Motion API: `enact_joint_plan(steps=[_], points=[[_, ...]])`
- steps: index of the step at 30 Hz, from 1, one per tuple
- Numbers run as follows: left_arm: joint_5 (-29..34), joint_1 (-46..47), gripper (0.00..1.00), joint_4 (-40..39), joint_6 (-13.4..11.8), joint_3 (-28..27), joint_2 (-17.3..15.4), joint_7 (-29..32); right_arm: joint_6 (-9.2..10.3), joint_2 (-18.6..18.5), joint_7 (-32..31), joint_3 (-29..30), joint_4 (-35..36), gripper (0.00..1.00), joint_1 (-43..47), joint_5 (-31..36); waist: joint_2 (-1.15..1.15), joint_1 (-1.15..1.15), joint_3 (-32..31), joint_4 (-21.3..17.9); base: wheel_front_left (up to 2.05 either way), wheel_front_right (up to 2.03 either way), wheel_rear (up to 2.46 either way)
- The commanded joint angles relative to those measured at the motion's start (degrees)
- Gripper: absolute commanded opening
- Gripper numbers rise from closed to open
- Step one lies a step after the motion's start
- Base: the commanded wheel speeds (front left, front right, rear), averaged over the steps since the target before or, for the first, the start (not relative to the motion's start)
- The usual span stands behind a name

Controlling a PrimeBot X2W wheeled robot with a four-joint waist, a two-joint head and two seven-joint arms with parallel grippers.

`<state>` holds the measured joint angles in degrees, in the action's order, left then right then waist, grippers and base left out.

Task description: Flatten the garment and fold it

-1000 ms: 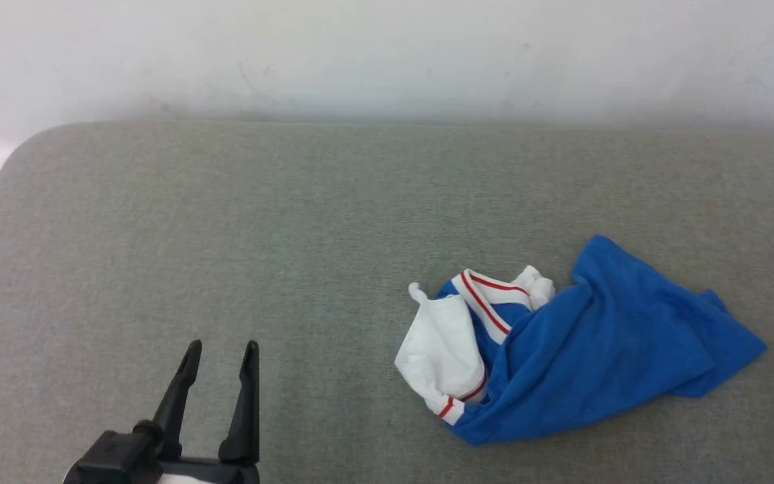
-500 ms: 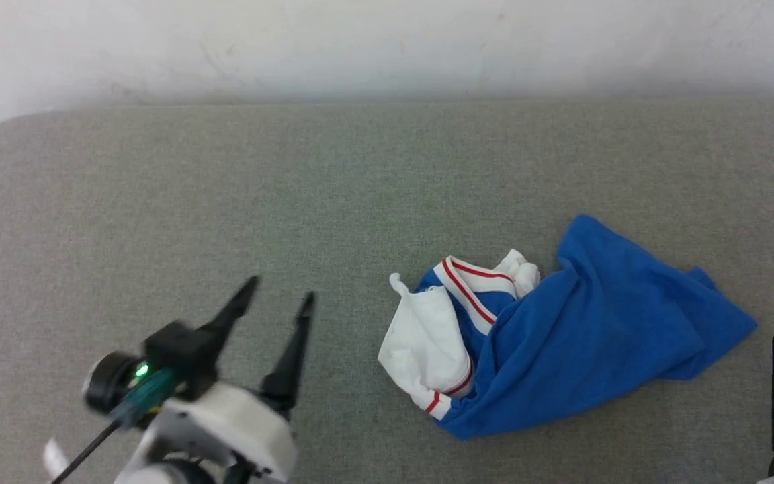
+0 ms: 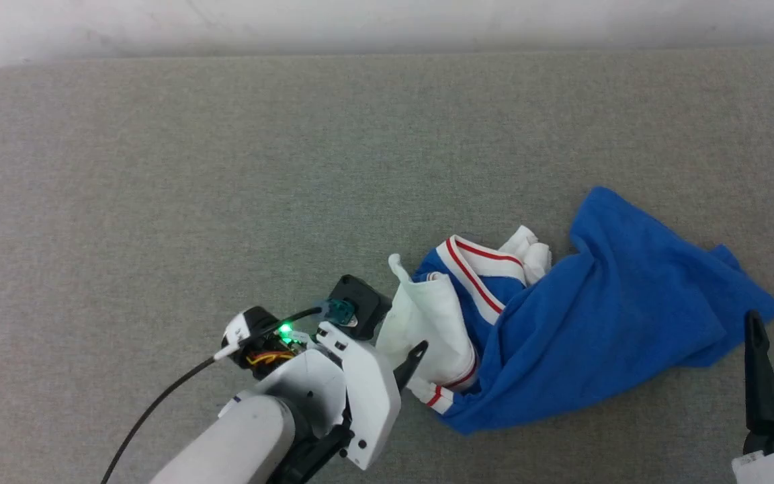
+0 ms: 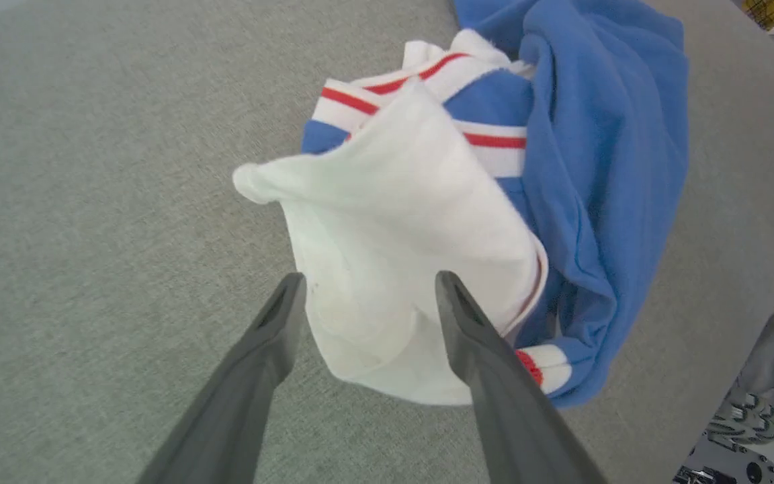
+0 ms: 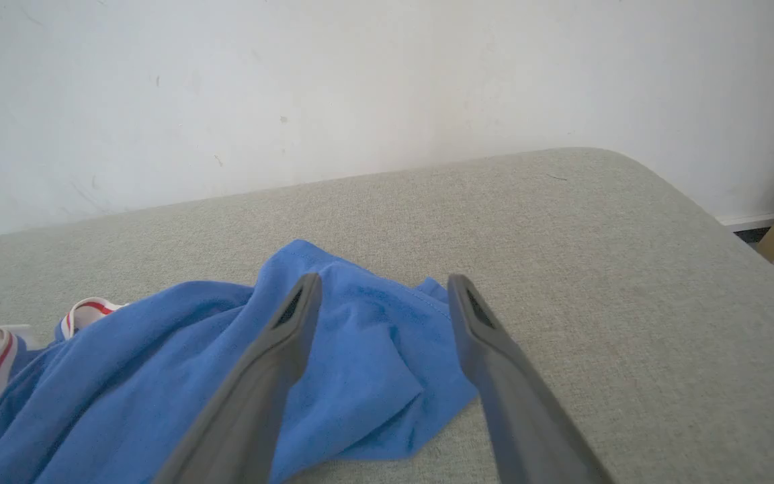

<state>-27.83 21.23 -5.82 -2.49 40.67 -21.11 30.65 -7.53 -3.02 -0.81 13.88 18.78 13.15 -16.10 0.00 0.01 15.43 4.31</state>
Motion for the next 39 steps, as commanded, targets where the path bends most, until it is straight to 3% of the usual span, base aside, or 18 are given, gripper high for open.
enact_joint_plan(steps=[1,8,9,10,11,17,21,25,31,32,33,38,39], points=[[-0.18,1.03,1.00,1.62,0.41,0.48,0.27,0.90,0.04,0.13,0.34,-0.25,-0.16,1.00,-0.70,0.31,0.00,-0.01,0.94,-0.97,0.00,0.00,0.00],[0.13,2.07,1.00,10.67,-0.84,2.29,0.99,6.08,0.04,0.14,0.63,-0.65,-0.87,1.00,-0.87,0.14,0.00,-0.01,1.24,-2.18,0.00,0.00,0.00],[0.03,2.07,0.83,11.34,-0.89,2.42,1.18,6.25,0.04,0.14,0.66,-0.72,-0.94,1.00,-0.84,0.14,0.00,-0.01,1.19,-2.26,0.00,0.00,0.00],[-0.09,2.09,0.19,11.74,-0.93,2.38,1.47,5.86,0.04,0.14,0.68,-0.74,-1.01,1.00,-0.83,0.12,0.00,-0.01,1.15,-2.32,0.00,0.00,0.00],[-0.25,2.07,0.00,12.04,-0.86,2.34,1.78,5.29,0.04,0.14,0.69,-0.67,-1.08,1.00,-0.83,0.10,0.00,-0.01,1.07,-2.29,0.00,0.00,0.00],[-2.10,2.48,0.00,9.62,-1.39,-0.42,3.87,-0.25,0.04,0.14,0.41,0.25,-1.16,1.00,-0.47,0.43,0.00,-0.01,-0.52,-0.65,0.00,0.00,0.00],[-1.98,3.35,0.00,4.09,-5.28,-6.56,3.94,-7.35,0.04,0.14,-0.09,0.38,-1.00,1.00,-0.11,0.60,0.00,-0.01,-2.19,0.87,0.00,0.00,0.00],[-1.37,0.52,0.00,-2.46,-11.34,-14.13,0.95,-11.91,0.04,0.14,-0.65,0.34,-0.93,1.00,0.50,0.73,0.00,-0.01,-3.70,2.15,0.00,0.00,0.00],[-3.82,-15.86,0.00,-8.31,-20.02,-23.48,-3.96,-13.44,0.04,0.14,-1.10,-0.02,-0.89,1.00,1.41,0.65,0.00,-0.01,-4.75,3.08,0.00,0.00,0.00],[-3.82,-15.86,0.00,-8.31,-20.02,-23.48,-3.96,-13.44,0.04,0.14,-1.10,-0.02,-0.89,1.00,1.41,0.65,0.00,-0.01,-4.75,3.08,0.00,0.00,0.00],[-5.44,-23.05,0.00,-9.11,-22.34,-25.48,-3.95,-14.07,0.04,0.14,-1.29,-0.25,-0.82,1.00,1.70,0.63,0.00,-0.01,-4.81,3.11,0.00,0.00,0.00],[-8.85,-34.65,0.00,-8.50,-23.32,-27.09,-2.23,-16.89,0.04,0.14,-1.74,0.47,-0.79,1.00,2.25,0.70,0.00,-0.01,-4.36,3.92,0.00,0.00,0.00],[-9.17,-35.30,0.32,-8.27,-23.13,-27.05,-1.65,-17.64,0.04,0.14,-1.88,0.41,-0.80,1.00,2.24,0.76,0.00,-0.01,-4.32,4.06,0.00,0.00,0.00]])
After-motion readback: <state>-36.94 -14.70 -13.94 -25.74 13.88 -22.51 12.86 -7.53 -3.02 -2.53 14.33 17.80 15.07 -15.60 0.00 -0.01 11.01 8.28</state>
